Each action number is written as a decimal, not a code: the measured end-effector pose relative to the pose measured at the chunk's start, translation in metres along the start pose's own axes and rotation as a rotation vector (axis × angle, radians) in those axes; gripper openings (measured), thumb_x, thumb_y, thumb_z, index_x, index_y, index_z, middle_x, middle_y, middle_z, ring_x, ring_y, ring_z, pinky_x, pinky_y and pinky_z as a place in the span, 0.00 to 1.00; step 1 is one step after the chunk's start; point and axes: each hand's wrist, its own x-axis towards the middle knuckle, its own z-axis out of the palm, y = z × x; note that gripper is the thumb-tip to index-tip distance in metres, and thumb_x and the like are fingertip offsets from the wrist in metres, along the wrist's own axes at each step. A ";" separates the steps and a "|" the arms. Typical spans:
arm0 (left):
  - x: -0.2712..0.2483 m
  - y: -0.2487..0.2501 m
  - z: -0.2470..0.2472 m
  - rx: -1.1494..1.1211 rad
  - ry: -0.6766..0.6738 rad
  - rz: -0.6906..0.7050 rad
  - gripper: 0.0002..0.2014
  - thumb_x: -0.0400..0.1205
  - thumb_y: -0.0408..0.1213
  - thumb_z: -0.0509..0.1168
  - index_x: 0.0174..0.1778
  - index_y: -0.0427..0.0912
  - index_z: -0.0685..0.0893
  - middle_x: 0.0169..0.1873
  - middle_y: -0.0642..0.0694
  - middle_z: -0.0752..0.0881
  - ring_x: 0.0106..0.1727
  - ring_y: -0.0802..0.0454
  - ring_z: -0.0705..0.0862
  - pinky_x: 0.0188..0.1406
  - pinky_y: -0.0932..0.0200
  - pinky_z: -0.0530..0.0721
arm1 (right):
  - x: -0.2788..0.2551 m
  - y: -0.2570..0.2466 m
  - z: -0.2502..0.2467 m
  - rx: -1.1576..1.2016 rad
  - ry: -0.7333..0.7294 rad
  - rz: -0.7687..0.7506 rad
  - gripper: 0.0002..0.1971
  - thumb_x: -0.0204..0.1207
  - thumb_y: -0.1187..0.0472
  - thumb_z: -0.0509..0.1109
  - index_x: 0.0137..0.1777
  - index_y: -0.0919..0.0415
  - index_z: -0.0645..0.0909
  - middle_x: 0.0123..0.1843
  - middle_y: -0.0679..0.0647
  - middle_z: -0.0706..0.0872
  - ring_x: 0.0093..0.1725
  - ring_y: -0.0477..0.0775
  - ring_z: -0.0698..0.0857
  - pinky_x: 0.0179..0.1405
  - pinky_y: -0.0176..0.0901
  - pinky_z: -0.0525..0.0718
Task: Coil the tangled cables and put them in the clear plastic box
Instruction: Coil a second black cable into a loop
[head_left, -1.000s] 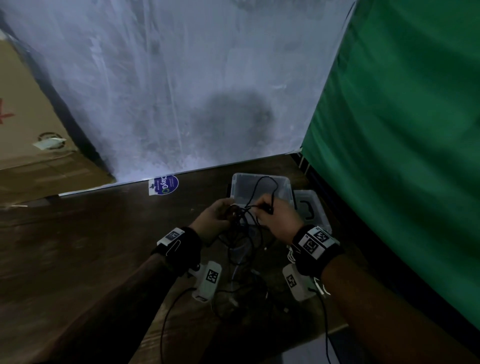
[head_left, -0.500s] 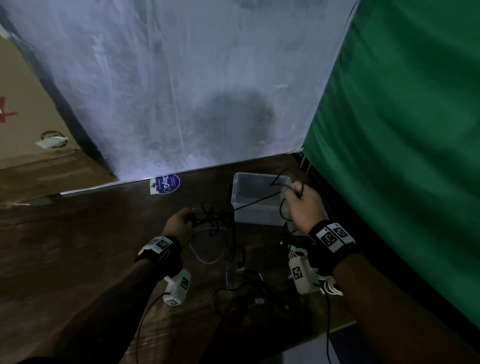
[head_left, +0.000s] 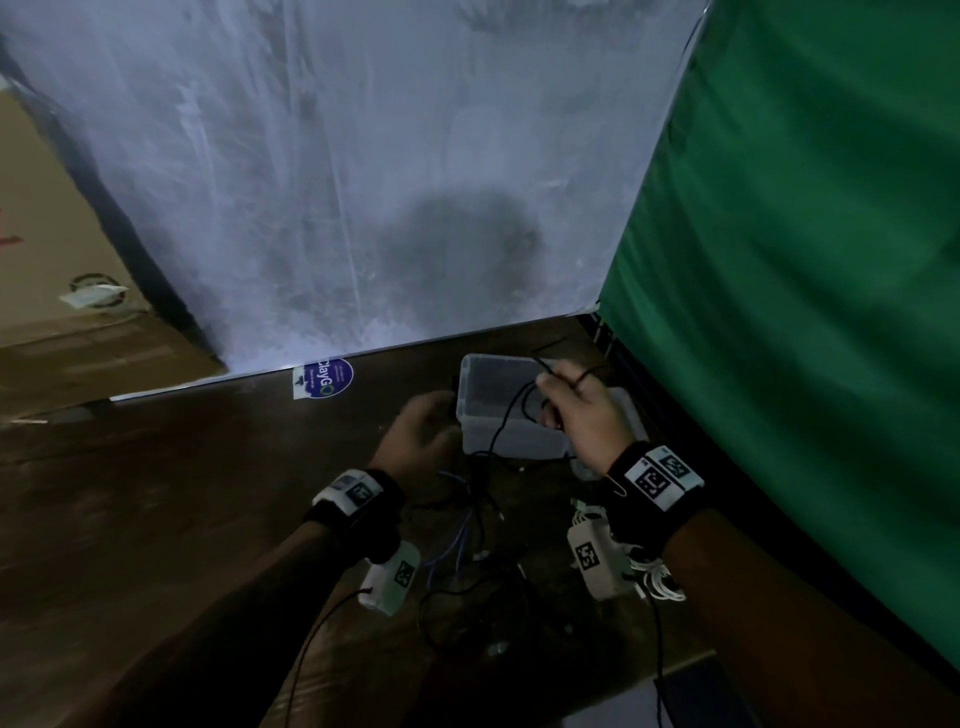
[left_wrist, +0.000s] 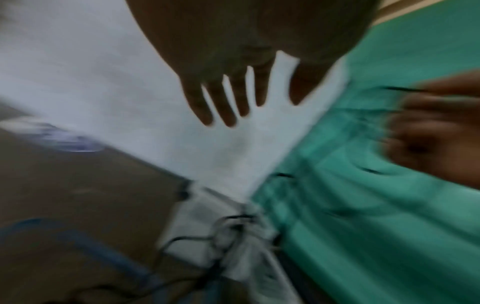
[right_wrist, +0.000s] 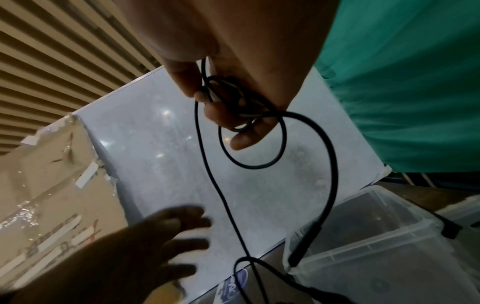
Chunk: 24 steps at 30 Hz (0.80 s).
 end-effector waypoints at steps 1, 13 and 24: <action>0.001 0.015 0.010 -0.012 -0.131 0.002 0.23 0.78 0.38 0.70 0.69 0.46 0.77 0.63 0.47 0.78 0.61 0.52 0.81 0.59 0.57 0.82 | 0.001 -0.003 0.003 0.024 -0.018 -0.009 0.13 0.86 0.64 0.62 0.38 0.56 0.78 0.27 0.55 0.74 0.25 0.47 0.75 0.30 0.39 0.75; -0.011 -0.017 0.022 0.114 -0.222 -0.121 0.05 0.81 0.41 0.69 0.50 0.52 0.89 0.46 0.53 0.89 0.47 0.56 0.86 0.50 0.59 0.82 | 0.007 -0.009 -0.020 0.400 0.262 0.110 0.18 0.78 0.69 0.68 0.28 0.54 0.71 0.28 0.59 0.79 0.25 0.55 0.77 0.31 0.45 0.79; 0.003 0.007 0.011 0.431 -0.280 0.258 0.16 0.76 0.53 0.62 0.53 0.51 0.87 0.52 0.48 0.85 0.55 0.48 0.79 0.54 0.51 0.81 | -0.010 0.017 0.027 -0.598 -0.393 0.079 0.03 0.79 0.60 0.72 0.50 0.55 0.87 0.40 0.46 0.87 0.38 0.40 0.83 0.41 0.36 0.82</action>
